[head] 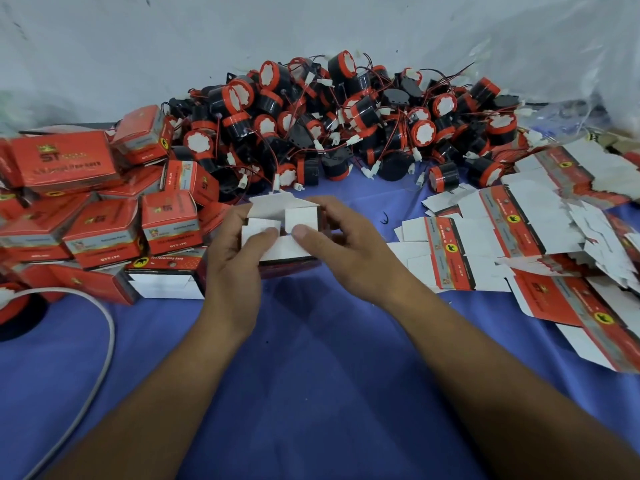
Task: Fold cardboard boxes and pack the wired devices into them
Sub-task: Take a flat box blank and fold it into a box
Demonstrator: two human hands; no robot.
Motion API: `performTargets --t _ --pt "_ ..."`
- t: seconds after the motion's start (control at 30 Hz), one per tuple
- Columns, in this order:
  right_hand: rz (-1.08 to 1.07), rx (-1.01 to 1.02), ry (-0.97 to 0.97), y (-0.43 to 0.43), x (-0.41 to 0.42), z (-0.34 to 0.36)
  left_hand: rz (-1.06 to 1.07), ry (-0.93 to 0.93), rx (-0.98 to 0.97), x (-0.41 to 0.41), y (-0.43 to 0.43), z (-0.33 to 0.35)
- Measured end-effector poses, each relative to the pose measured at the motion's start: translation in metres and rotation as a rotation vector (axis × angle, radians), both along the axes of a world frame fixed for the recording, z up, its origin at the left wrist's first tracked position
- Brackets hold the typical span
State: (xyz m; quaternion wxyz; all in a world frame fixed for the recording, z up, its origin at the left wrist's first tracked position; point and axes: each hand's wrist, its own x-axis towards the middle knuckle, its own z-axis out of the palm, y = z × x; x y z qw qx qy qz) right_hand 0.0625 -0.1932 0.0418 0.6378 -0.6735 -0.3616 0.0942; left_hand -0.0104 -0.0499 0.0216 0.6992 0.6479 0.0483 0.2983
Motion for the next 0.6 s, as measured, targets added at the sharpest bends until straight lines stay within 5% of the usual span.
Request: performTargets --t 0.3,0.6 --pt "-0.212 0.086 0.106 0.006 0.008 -0.009 0.247 0.002 0.677 -0.006 -0.019 -0.007" --pt "0.004 -0.02 0.133 -0.002 0.007 -0.003 0.299 -0.073 0.87 -0.004 -0.015 -0.006"
